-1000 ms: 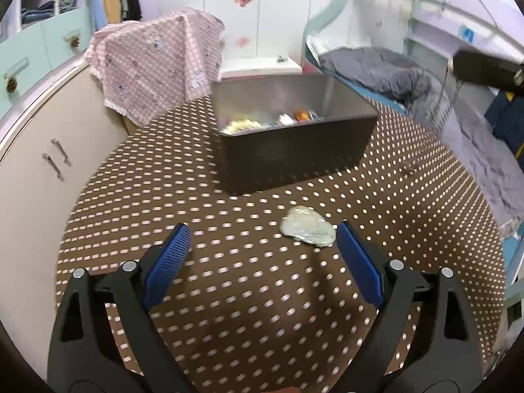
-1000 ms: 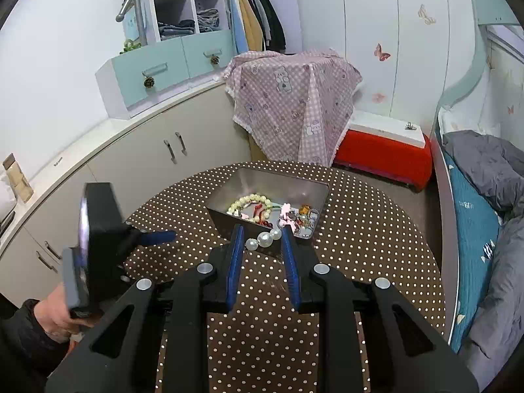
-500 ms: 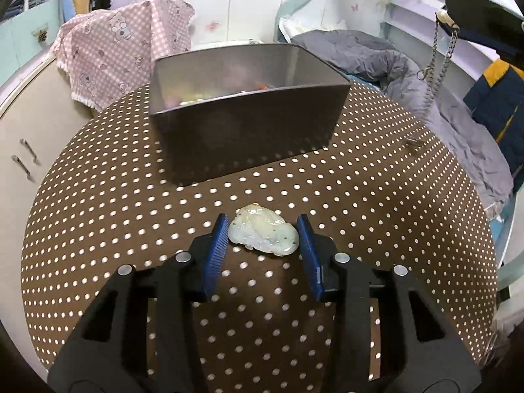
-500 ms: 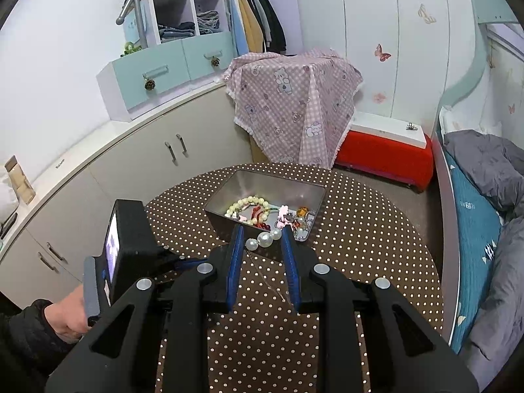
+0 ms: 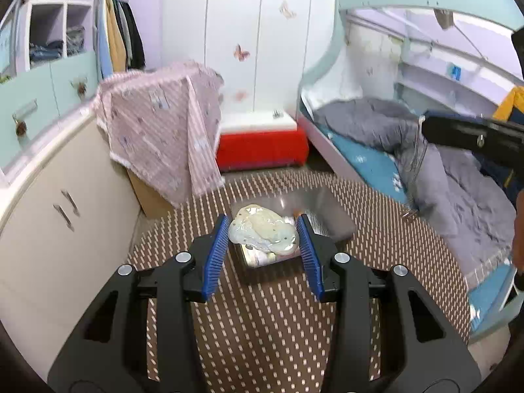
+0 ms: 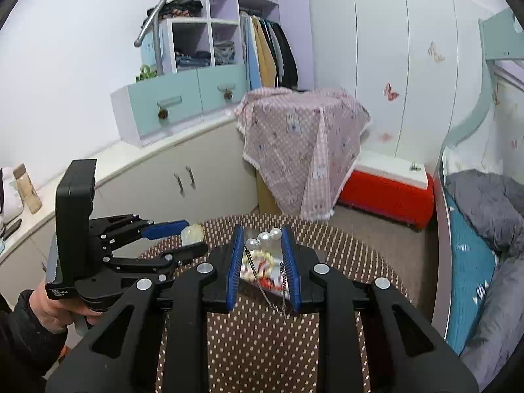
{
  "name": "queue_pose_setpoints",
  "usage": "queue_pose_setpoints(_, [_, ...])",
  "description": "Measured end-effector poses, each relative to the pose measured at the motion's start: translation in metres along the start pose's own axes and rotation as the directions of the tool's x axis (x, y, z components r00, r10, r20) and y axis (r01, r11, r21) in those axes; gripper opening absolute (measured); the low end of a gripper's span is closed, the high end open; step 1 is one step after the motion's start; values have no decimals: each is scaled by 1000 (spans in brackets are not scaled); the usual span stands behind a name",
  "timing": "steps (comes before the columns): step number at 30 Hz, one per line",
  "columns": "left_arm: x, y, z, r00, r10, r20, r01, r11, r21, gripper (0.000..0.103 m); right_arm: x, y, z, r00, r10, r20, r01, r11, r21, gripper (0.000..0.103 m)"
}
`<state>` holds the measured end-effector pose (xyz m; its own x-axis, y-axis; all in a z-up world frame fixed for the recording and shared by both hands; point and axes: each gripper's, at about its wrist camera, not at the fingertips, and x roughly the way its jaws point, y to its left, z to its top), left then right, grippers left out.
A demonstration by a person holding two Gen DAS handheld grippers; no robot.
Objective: Organize jewelry
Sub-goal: 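Carry the jade pendant into the box with the left tool while the right tool drops the pearl chain in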
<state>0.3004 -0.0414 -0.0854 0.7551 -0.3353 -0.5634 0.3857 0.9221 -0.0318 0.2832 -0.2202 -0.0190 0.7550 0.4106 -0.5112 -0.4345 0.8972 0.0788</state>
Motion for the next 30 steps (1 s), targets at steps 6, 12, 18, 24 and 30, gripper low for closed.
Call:
queue_pose_setpoints(6, [1,4,36,998,7,68,-5,1000,-26,42,-1,-11,27,999,9,48,-10,1000,10,22])
queue_pose_setpoints(12, [21,4,55,998,-19,65,22,998,-54,42,30,-27,35,1000,-4,4,4,999,34,22])
queue_pose_setpoints(18, [54,3,57,999,-48,-4,47,997,-59,44,75,-44,18,996,20,-91,-11,994,105,23])
queue_pose_setpoints(24, [65,11,54,1000,4,-20,-6,996,-87,88,100,-66,-2,988,18,-152,14,978,208,57])
queue_pose_setpoints(30, [48,25,51,997,72,11,-70,990,-126,92,85,-74,-8,994,-20,-107,50,957,285,96])
